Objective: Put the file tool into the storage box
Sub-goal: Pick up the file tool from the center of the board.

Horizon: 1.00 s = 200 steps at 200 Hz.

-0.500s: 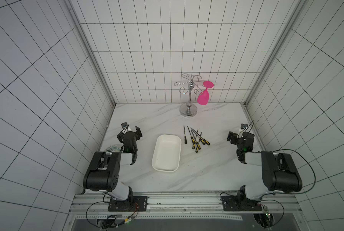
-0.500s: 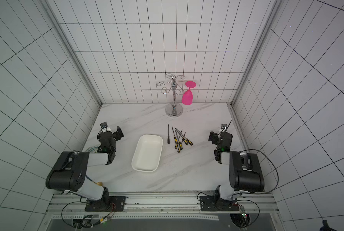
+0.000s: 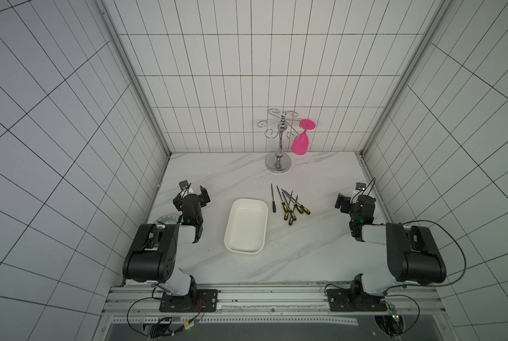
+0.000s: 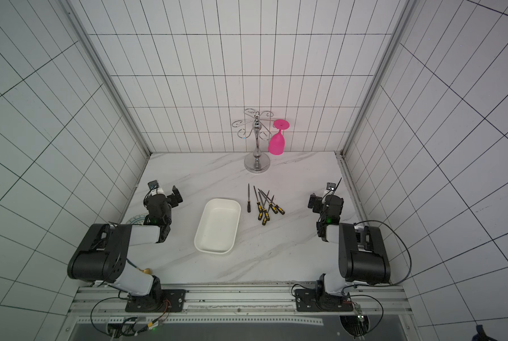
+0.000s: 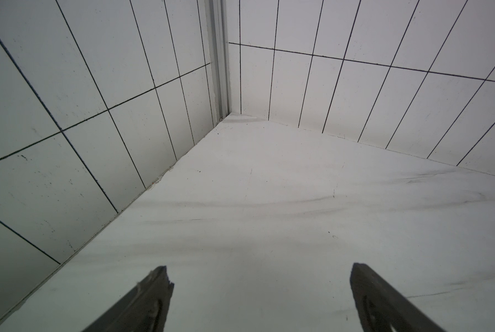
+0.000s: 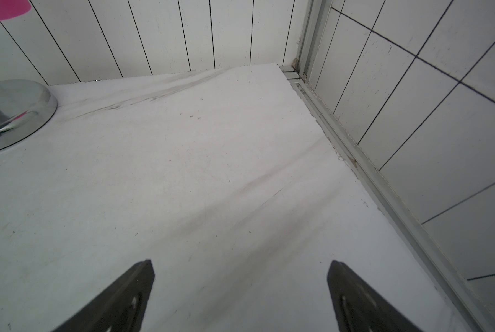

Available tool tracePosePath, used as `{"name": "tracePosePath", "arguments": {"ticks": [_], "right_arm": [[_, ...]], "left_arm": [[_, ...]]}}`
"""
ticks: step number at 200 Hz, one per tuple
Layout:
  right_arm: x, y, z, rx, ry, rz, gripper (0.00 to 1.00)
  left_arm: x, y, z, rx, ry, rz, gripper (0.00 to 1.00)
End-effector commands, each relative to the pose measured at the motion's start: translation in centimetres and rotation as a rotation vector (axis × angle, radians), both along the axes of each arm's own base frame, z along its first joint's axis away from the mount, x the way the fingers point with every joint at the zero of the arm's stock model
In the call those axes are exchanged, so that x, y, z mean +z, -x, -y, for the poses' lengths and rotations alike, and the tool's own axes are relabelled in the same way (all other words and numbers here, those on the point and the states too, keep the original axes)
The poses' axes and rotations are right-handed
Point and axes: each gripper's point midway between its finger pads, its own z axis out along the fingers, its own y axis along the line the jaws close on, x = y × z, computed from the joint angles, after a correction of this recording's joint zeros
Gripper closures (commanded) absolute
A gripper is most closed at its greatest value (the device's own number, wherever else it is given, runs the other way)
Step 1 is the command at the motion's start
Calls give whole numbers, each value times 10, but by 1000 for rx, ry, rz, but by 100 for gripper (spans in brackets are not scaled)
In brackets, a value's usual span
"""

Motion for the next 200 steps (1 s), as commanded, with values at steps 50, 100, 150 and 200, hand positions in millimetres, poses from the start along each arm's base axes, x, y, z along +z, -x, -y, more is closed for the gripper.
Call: {"name": "tracePosePath", "arguments": {"ticks": [50, 100, 150, 200], "right_arm": [[1, 0, -2, 6, -13, 9, 1], [0, 0, -2, 9, -19, 1, 1], [1, 0, -2, 7, -12, 2, 1], [6, -1, -2, -13, 11, -2, 1]], "left_arm": [[-3, 0, 0, -9, -5, -3, 1], [-3, 0, 0, -8, -3, -4, 1], [-3, 0, 0, -10, -3, -5, 1], [-3, 0, 0, -12, -1, -6, 1]]}}
